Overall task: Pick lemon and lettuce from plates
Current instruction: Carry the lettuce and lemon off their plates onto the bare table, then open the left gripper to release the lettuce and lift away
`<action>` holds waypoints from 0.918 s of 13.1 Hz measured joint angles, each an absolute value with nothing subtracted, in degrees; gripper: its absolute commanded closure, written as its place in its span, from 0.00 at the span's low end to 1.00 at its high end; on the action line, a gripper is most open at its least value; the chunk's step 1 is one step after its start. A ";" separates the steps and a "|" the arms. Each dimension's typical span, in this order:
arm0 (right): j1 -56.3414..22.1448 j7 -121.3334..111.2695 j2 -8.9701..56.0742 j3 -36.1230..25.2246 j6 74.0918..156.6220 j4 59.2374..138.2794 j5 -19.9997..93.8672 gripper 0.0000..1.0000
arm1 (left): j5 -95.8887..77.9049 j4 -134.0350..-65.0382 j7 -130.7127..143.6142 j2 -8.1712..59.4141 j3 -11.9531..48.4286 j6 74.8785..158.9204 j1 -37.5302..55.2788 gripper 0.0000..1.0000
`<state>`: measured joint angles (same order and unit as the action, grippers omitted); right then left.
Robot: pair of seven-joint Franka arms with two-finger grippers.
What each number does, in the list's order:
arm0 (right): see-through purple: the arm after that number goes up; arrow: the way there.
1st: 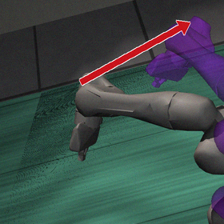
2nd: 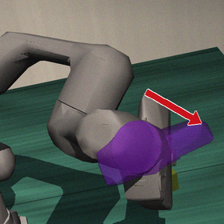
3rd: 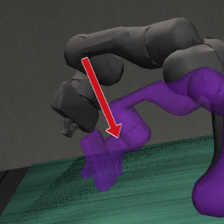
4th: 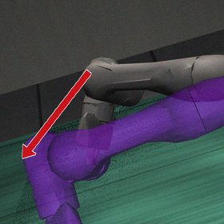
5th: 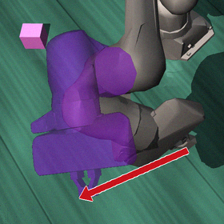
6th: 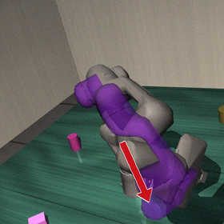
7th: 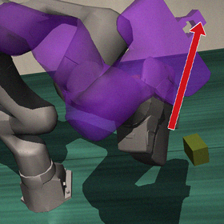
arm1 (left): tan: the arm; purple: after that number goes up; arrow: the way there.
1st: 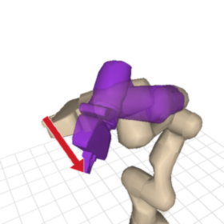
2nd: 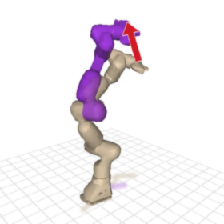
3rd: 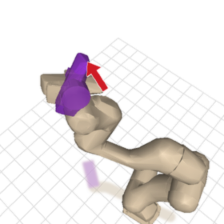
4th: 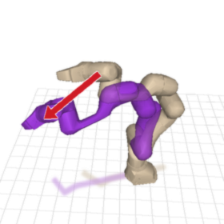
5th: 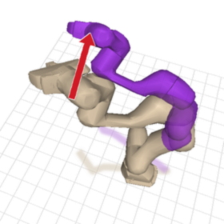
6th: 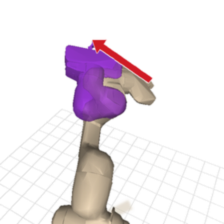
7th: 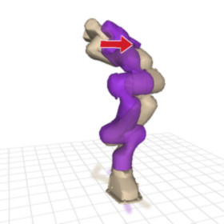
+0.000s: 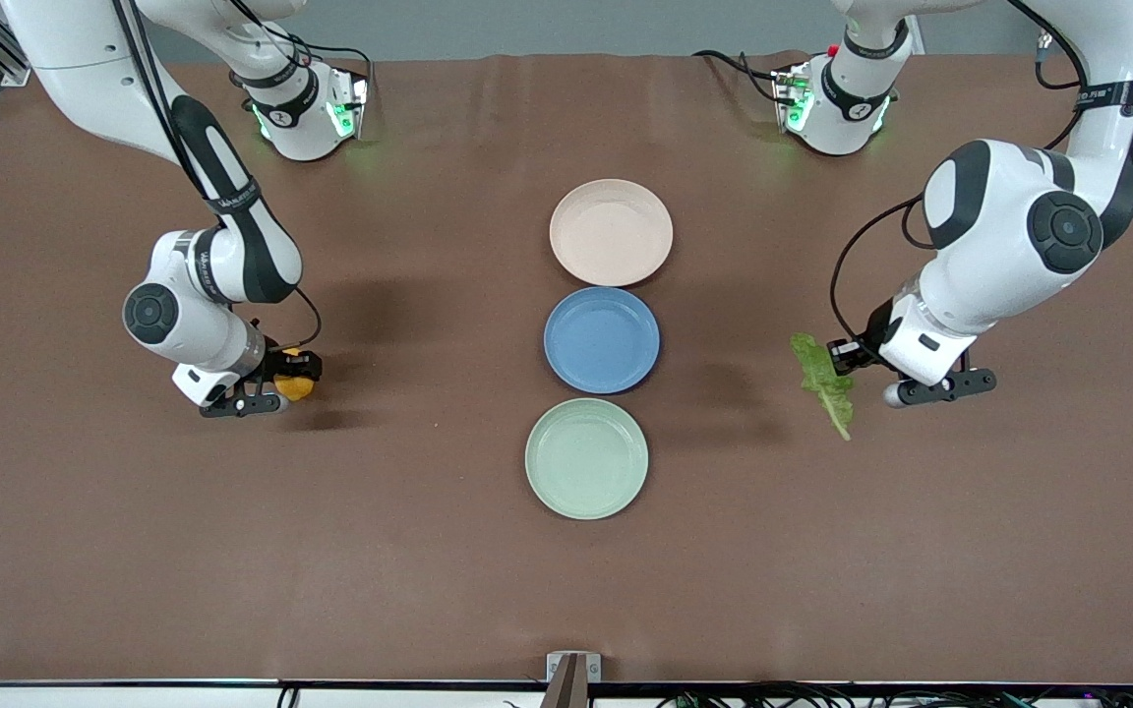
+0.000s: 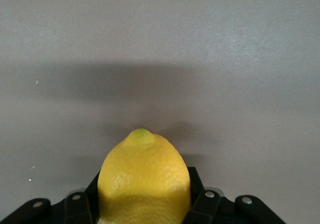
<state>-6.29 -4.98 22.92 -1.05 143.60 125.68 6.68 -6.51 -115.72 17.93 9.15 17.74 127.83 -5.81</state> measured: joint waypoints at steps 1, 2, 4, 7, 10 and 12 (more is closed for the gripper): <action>-6.32 -5.00 22.99 -0.97 143.70 125.81 6.68 0.98 | -6.51 -119.14 16.25 8.62 17.80 131.00 -6.90 1.00; -6.45 -5.01 23.07 -0.79 144.11 126.07 6.69 0.98 | -6.51 -122.39 14.70 8.34 17.82 134.26 -7.93 1.00; -6.91 -5.01 23.19 -0.46 145.27 126.86 6.69 0.97 | -6.51 -128.15 11.54 8.28 17.82 141.24 -9.91 1.00; -7.06 -5.21 23.28 -0.51 145.70 127.30 6.69 0.97 | -6.51 -134.41 6.40 8.27 17.82 146.40 -12.63 1.00; -6.58 -6.13 23.28 -0.82 145.78 127.31 6.70 0.97 | -6.51 -137.59 2.42 8.36 17.82 146.54 -15.01 1.00; -6.52 -6.26 23.28 -0.87 145.78 127.32 6.70 0.93 | -6.51 -138.83 0.14 8.69 17.80 146.16 -16.25 0.98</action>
